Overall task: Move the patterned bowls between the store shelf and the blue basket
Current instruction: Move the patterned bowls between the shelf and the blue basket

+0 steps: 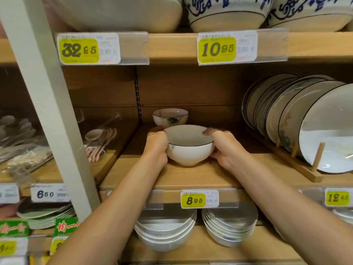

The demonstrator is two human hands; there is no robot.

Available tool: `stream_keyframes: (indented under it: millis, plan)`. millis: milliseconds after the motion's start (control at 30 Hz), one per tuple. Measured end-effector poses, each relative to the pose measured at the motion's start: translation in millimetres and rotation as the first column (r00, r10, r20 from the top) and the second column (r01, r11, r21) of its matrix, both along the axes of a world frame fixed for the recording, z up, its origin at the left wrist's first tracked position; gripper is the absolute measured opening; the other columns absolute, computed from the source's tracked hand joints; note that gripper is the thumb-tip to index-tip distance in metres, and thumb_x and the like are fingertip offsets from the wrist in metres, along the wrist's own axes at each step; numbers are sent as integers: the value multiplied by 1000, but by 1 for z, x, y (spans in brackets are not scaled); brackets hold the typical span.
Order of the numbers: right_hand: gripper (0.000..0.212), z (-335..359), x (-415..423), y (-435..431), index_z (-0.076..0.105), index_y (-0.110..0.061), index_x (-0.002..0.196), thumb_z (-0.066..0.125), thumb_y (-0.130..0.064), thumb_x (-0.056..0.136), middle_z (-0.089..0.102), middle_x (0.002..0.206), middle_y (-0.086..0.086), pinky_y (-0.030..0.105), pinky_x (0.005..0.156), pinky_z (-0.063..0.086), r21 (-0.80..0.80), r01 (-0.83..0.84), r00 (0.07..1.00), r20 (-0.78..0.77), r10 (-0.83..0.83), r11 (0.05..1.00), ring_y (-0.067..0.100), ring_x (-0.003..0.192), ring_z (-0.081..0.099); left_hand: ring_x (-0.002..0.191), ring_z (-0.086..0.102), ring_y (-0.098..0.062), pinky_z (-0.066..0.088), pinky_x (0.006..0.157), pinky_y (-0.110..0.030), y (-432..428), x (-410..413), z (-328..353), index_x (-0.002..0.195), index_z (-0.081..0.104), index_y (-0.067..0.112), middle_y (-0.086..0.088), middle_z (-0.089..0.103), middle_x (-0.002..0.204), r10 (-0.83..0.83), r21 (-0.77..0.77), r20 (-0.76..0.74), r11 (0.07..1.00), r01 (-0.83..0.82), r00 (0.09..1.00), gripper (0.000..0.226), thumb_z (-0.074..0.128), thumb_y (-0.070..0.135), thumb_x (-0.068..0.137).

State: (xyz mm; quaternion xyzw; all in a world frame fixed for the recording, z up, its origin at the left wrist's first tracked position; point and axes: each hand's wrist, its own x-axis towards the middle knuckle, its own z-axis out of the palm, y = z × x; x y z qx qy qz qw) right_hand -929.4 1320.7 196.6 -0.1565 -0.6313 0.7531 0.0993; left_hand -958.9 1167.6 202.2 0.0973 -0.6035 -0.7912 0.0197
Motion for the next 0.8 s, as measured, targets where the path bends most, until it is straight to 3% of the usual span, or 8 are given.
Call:
stream_keyframes:
  millis: [67, 200, 300, 433, 533, 667, 733, 800]
  plan:
    - [40, -1, 3, -7, 49, -14, 129, 51, -5, 89, 59, 108, 9, 35, 68, 54, -8, 10, 1000, 11, -10, 1000, 25, 93, 60, 87, 62, -19, 53, 62, -28, 2, 0, -4, 139, 43, 13, -6, 63, 97, 21, -46, -6, 999, -21, 1000, 44, 44, 7, 95]
    - [33, 14, -2, 1, 64, -11, 84, 40, 10, 89, 67, 85, 11, 35, 59, 55, -163, -48, 999, 18, 51, 985, 26, 75, 65, 86, 67, -22, 57, 72, -35, -7, -6, 1, 122, 61, 13, -8, 69, 95, -2, 40, 61, 999, 0, 998, 31, 48, 10, 94]
    - [35, 20, -2, 5, 65, -8, 90, 37, 13, 87, 69, 91, 13, 37, 60, 56, -141, -126, 990, 49, 134, 982, 28, 79, 66, 97, 68, -28, 55, 91, -46, -10, -4, 3, 122, 62, 13, -12, 70, 108, -52, 87, 96, 995, 44, 994, 30, 45, 15, 97]
    - [27, 26, 1, 5, 62, -9, 98, 44, 9, 88, 66, 106, 16, 44, 77, 55, -147, -143, 987, 52, 152, 979, 32, 94, 64, 100, 67, -30, 53, 94, -50, -13, 2, 2, 121, 61, 12, -15, 70, 111, -98, 164, 69, 983, 86, 993, 31, 41, 11, 97]
    - [15, 16, 11, -4, 56, -14, 102, 56, -9, 88, 62, 105, 9, 43, 76, 54, -108, 31, 999, 41, -27, 994, 26, 91, 60, 100, 66, -29, 54, 93, -47, -10, 4, 2, 123, 58, 11, -14, 68, 109, -61, 94, 62, 994, 55, 996, 30, 43, 10, 98]
    - [66, -3, 25, -32, 34, -27, 142, 61, -14, 83, 55, 115, 3, 36, 84, 54, 11, 119, 990, -71, -118, 993, 20, 101, 56, 89, 60, -20, 55, 79, -36, 3, 10, -4, 136, 44, 13, -5, 59, 94, 28, -60, 7, 998, -27, 1000, 40, 44, 10, 96]
    - [53, 0, 18, -32, 43, -24, 137, 49, -4, 89, 58, 112, 6, 35, 79, 55, -27, 184, 981, -60, -185, 983, 21, 97, 58, 85, 56, -17, 49, 67, -30, 4, 14, -10, 138, 40, 13, -1, 55, 91, 11, -96, -10, 995, -12, 1000, 47, 48, 12, 92]
    - [40, 12, 9, -20, 59, -18, 120, 38, 3, 93, 65, 102, 10, 35, 70, 57, -129, 137, 990, 2, -138, 982, 24, 86, 63, 93, 58, -21, 51, 71, -32, -4, 13, -11, 137, 41, 14, -4, 57, 98, -13, -90, 16, 996, 14, 1000, 51, 52, 14, 87]
